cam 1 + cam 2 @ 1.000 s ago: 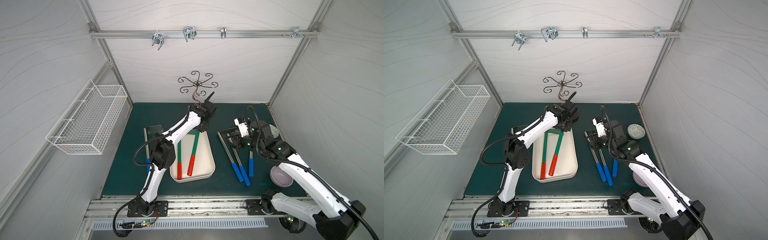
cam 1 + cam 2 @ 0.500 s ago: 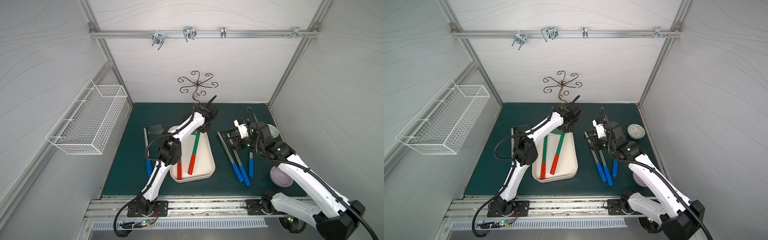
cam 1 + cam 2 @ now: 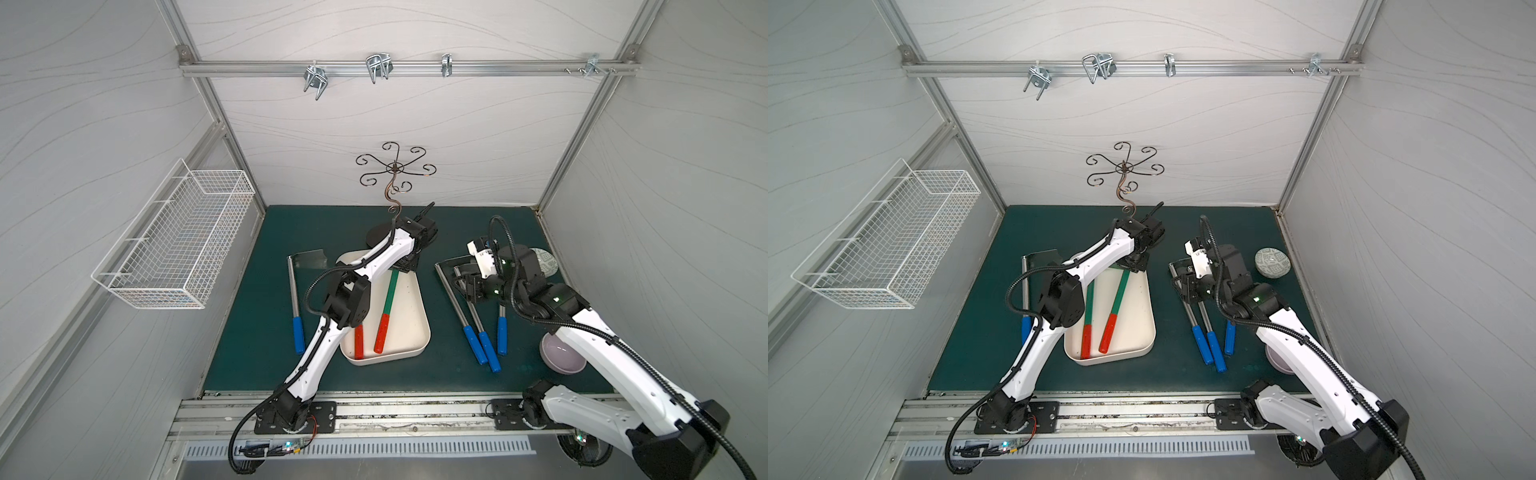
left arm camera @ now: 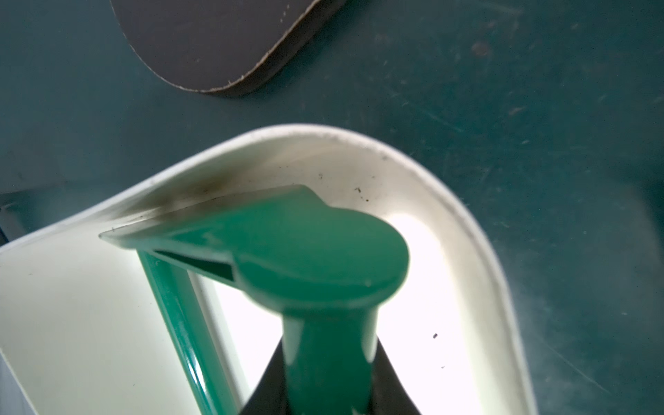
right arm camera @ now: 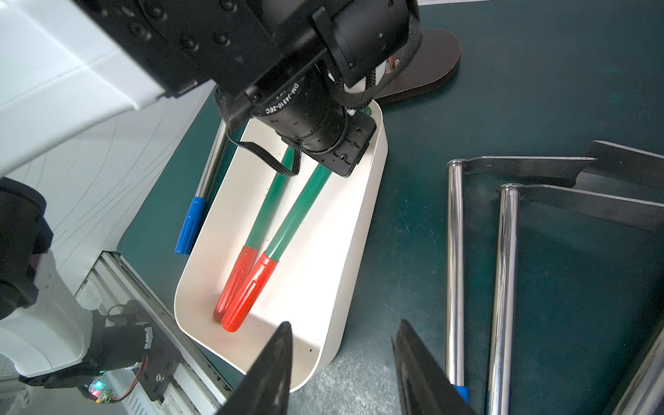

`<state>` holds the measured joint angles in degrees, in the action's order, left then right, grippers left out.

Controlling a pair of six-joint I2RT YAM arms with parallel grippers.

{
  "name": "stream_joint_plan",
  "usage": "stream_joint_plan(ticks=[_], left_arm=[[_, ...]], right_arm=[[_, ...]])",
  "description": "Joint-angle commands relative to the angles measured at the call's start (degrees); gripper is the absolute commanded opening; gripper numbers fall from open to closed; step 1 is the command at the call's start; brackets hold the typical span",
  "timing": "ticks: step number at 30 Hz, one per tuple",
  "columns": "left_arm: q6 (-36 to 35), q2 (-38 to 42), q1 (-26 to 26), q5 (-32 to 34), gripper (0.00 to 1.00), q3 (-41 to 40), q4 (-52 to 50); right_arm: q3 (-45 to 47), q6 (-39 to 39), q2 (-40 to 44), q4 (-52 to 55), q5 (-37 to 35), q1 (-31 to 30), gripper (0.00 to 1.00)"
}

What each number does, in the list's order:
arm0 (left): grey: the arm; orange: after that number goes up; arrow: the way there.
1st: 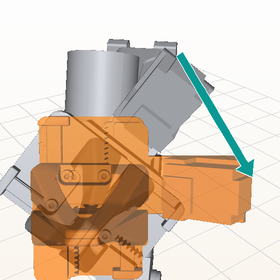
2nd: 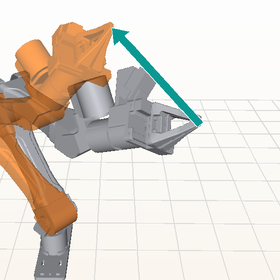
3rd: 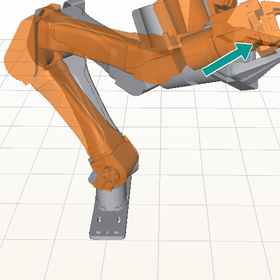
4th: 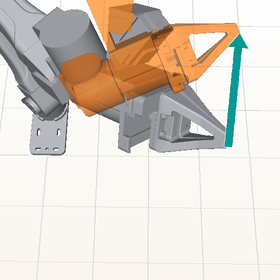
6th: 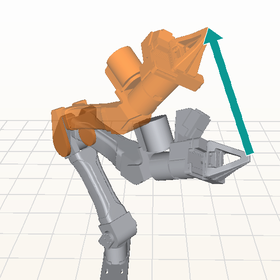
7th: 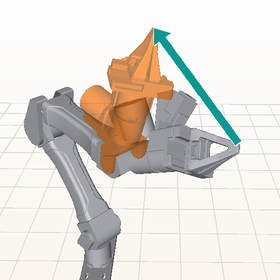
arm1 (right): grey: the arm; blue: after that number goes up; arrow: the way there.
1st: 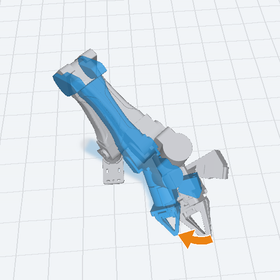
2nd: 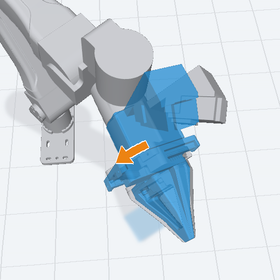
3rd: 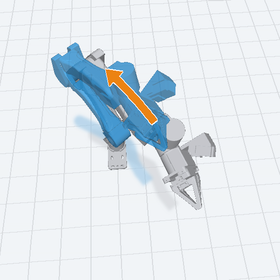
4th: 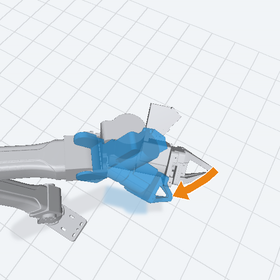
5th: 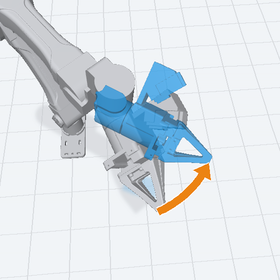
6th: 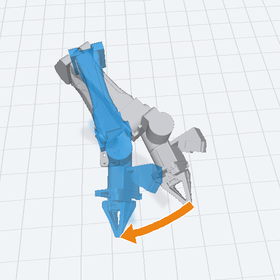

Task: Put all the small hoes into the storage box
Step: Place the hoe in the storage box.

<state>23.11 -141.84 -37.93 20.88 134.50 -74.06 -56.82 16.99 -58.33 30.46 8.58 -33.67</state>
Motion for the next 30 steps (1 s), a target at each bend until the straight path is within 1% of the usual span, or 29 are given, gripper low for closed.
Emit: stream_joint_plan(ticks=[1, 7, 11, 13, 16, 26, 30], left_arm=[[0.95, -0.77, -0.11, 3.70, 0.00, 3.14, -3.20], [1.76, -1.84, 0.01, 4.52, 0.01, 3.16, -4.60], [1.94, -2.21, 0.01, 2.66, 0.22, 2.79, -4.24], [1.94, -2.22, -0.03, 1.57, 0.29, 2.72, -3.79], [1.68, -1.50, -0.03, -0.18, 0.35, 2.03, -2.56], [1.65, 1.62, 0.14, -1.79, 0.49, -1.10, 0.02], [2.82, 5.15, 0.39, -2.16, 0.52, -3.01, 0.60]], right_arm=[[0.21, -0.18, 0.25, -0.32, 0.56, -0.33, 0.48], [0.05, -0.04, -0.33, -0.38, 0.70, -0.34, 0.48], [-0.32, -0.07, -0.63, -0.15, 0.71, -0.41, 0.48], [-0.48, -0.12, -0.69, -0.10, 0.57, -0.43, 0.49], [-0.49, -0.29, -0.78, -0.11, 0.56, -0.48, 0.49], [0.35, -0.52, -0.22, -0.05, 0.20, -0.61, 0.50], [0.39, -0.77, 0.04, 0.21, 0.12, -0.56, 0.50]])
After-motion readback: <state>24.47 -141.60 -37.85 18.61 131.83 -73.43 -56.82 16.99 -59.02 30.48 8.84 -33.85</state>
